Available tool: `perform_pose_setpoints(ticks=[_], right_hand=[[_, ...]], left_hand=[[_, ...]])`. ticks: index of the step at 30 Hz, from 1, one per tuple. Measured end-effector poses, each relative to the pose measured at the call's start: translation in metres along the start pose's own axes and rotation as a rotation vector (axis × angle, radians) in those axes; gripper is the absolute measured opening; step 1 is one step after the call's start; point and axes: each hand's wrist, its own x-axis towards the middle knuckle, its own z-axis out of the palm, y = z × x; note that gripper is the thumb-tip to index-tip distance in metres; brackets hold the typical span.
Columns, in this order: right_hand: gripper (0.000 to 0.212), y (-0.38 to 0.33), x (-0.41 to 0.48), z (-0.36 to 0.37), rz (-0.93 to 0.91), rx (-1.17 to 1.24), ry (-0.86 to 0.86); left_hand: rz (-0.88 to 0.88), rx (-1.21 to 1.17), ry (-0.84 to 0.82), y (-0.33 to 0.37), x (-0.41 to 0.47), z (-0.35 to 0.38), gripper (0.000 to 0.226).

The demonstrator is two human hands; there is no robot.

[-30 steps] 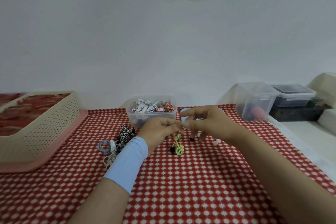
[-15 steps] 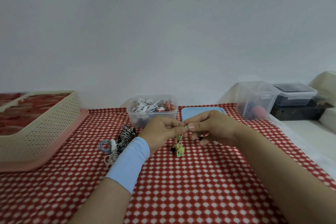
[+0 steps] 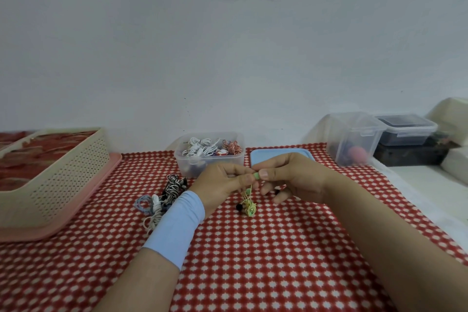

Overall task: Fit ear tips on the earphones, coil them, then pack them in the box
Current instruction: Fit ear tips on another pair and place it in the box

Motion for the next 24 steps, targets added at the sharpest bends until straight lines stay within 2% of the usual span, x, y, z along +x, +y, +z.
perform_pose_setpoints(ticks=[3,8,12,15,18,21,24], right_hand=[[0.037,-0.002,-0.002,-0.002,-0.010,-0.035,0.006],[0.019,0.001,0.003,0.004,-0.039,-0.091,0.073],[0.016,0.004,0.006,0.009,-0.107,-0.159,0.103],[0.015,0.004,0.008,0.010,-0.140,-0.353,0.201],[0.019,0.010,0.014,0.014,-0.236,-0.680,0.225],[0.040,0.007,0.011,0.026,-0.209,-0.960,0.131],[0.052,0.004,0.010,0.035,-0.141,-1.042,-0.014]], left_hand=[[0.009,0.008,0.004,0.002,0.001,0.003,0.008],[0.002,0.022,0.018,0.002,-0.001,-0.002,0.007],[-0.006,0.046,0.072,0.005,0.002,-0.007,0.012],[0.002,0.043,0.146,0.006,0.003,-0.011,0.016],[0.027,0.102,0.186,0.007,0.003,-0.013,0.018],[0.068,0.154,0.205,0.008,0.002,-0.015,0.023],[0.098,0.186,0.204,0.012,-0.001,-0.017,0.028]])
